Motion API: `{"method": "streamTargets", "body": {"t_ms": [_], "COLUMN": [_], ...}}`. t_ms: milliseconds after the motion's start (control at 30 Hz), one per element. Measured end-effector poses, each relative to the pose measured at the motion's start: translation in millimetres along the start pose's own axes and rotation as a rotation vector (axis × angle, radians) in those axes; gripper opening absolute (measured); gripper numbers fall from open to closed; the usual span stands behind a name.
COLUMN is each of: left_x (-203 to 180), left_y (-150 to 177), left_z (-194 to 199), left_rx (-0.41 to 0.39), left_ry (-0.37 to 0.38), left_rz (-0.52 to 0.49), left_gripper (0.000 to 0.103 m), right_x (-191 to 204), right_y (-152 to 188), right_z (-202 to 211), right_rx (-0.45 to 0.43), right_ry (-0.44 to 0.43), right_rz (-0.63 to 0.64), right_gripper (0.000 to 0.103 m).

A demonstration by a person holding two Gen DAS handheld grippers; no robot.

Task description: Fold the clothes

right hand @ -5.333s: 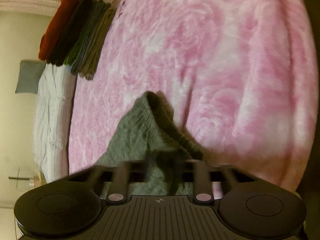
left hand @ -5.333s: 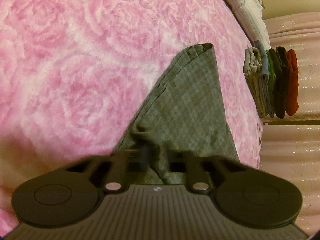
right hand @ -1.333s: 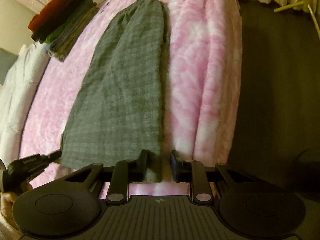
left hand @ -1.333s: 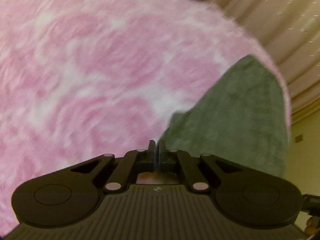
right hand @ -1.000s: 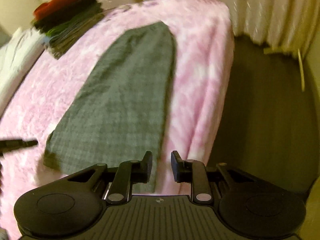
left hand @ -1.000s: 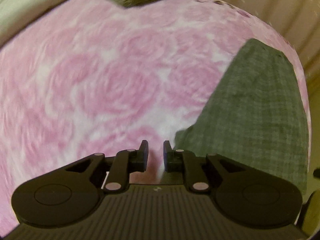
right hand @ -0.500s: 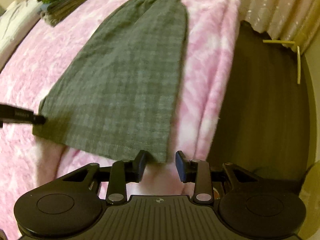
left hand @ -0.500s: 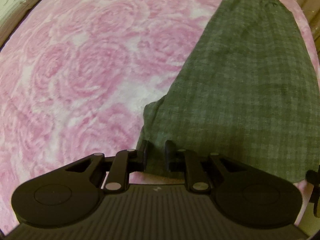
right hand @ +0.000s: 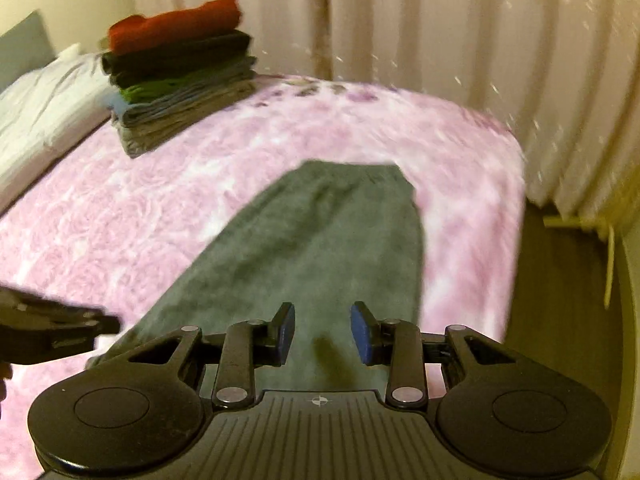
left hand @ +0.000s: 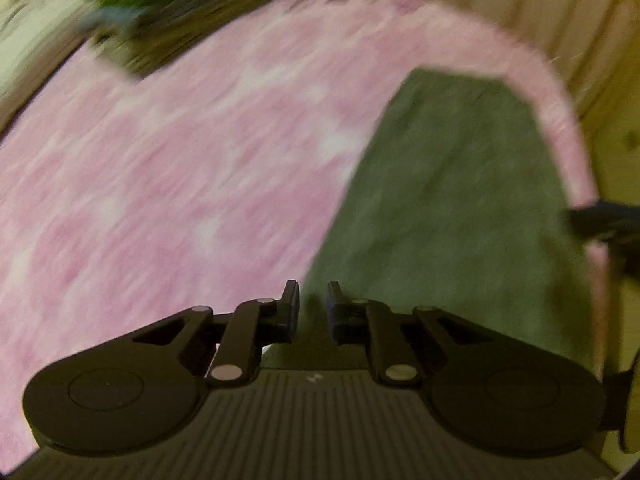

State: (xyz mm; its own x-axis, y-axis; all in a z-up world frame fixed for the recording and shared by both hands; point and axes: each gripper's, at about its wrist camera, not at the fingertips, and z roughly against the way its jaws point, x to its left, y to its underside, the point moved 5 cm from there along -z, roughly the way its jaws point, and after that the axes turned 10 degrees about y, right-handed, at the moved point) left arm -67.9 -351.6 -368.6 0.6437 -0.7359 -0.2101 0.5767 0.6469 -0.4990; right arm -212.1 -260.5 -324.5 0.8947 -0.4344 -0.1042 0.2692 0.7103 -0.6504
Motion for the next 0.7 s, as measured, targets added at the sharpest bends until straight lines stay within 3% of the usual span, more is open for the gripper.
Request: {"method": "streamTargets", "body": {"t_ms": [167, 367, 500, 567, 700], "left_x": [-3, 13, 10, 8, -3], "left_y": [-1, 17, 41, 50, 72], "left_z": [-39, -32, -25, -15, 26], "left_rx": [-0.002, 0.008, 0.052, 0.086, 0.174], "left_ry": [0.049, 0.067, 0.03, 0.014, -0.022], "left_rz": [-0.059, 0.029, 0.038, 0.058, 0.151], "left_gripper": [0.011, 0.011, 0.011, 0.011, 0.011], "right_x": [10, -3, 4, 6, -3], "right_y": [32, 40, 69, 74, 81], "right_z": [-58, -14, -19, -10, 21], "right_rx": [0.092, 0.029, 0.138, 0.137, 0.345], "right_ry": [0.058, 0.041, 0.062, 0.069, 0.0], "right_rz": [0.138, 0.085, 0.148, 0.181, 0.088], "right_gripper": [0.034, 0.035, 0.034, 0.035, 0.035]}}
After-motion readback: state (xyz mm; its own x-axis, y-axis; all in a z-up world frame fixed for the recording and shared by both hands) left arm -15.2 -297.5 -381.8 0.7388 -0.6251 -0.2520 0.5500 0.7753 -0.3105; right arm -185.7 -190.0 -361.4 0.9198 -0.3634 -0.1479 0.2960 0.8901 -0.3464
